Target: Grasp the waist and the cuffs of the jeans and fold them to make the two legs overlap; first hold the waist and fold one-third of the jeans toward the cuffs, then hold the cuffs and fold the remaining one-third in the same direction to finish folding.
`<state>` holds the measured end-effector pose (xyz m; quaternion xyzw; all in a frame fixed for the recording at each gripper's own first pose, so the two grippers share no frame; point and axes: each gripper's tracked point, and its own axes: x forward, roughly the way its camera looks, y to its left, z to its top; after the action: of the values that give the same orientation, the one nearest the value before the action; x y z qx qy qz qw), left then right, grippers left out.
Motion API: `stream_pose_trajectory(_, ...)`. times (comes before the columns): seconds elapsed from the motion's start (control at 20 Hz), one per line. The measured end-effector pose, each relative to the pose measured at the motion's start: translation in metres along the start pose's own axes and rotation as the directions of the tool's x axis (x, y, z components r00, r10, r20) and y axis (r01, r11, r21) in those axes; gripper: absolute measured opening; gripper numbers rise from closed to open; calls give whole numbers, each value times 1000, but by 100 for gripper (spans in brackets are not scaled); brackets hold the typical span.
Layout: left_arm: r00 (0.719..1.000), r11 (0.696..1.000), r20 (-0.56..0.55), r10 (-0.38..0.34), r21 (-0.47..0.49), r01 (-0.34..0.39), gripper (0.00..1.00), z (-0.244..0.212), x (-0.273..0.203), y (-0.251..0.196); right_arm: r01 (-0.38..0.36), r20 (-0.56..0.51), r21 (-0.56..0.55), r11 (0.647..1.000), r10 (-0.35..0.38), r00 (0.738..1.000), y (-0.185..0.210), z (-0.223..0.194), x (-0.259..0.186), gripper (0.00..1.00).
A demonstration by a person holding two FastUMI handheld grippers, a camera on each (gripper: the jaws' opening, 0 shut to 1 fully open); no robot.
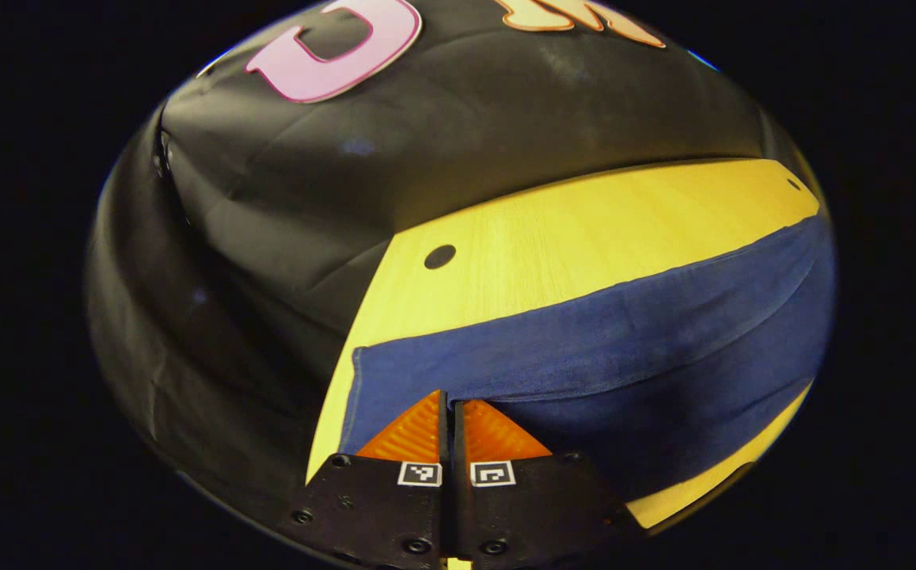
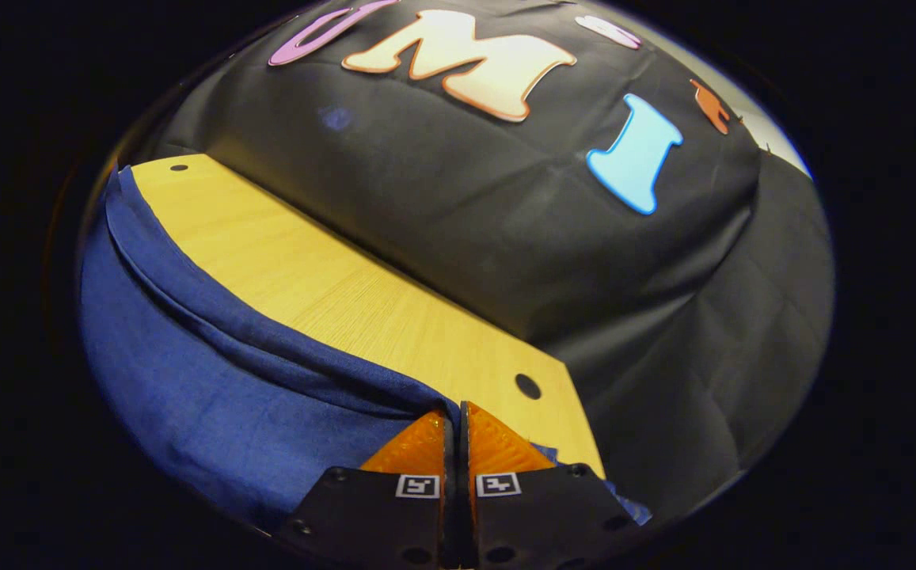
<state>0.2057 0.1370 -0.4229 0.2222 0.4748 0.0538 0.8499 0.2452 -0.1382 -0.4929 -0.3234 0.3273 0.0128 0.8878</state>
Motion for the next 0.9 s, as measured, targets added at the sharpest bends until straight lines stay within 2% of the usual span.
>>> stream_pose_trajectory(0.1,999,1000,-37,9,-2,-9,0,-10,14,-7,-22,-52,29,999,24,998,7,-21,13,3)
stream_pose_trajectory(0.15,999,1000,-41,21,-9,-21,0,-12,13,-6,-28,-69,68,997,33,997,6,-22,7,7)
stream_pose_trajectory(0.2,999,999,-25,28,-34,-29,0,-10,11,-3,-31,-72,119,992,40,997,3,-18,-2,21)
stream_pose_trajectory(0.25,1000,997,1,25,-73,-25,0,-5,8,-3,-32,-50,176,984,41,998,-3,-6,-3,47)
stream_pose_trajectory(0.3,1000,992,26,-14,-122,17,2,-3,8,-10,-32,-19,236,971,38,999,-13,5,-8,74)
stream_pose_trajectory(0.35,998,986,58,-31,-160,40,35,5,0,-13,-24,14,286,958,21,1000,-27,16,-19,100)
stream_pose_trajectory(0.45,992,977,125,-24,-205,49,100,20,-15,-16,19,32,351,936,-32,999,-61,26,-37,98)
stream_pose_trajectory(0.5,987,974,159,-18,-221,53,95,29,-29,-11,46,20,380,924,-58,998,-77,22,-43,100)
stream_pose_trajectory(0.65,962,965,274,-23,-245,93,95,49,-48,-8,118,-61,494,861,-102,993,-123,-18,-53,98)
stream_pose_trajectory(0.8,933,955,357,-39,-261,140,95,48,-58,-6,183,-175,602,777,-95,980,-146,-65,-56,99)
stream_pose_trajectory(0.9,927,950,372,-40,-274,151,95,43,-57,-2,233,-237,662,713,-97,967,-154,-94,-46,100)
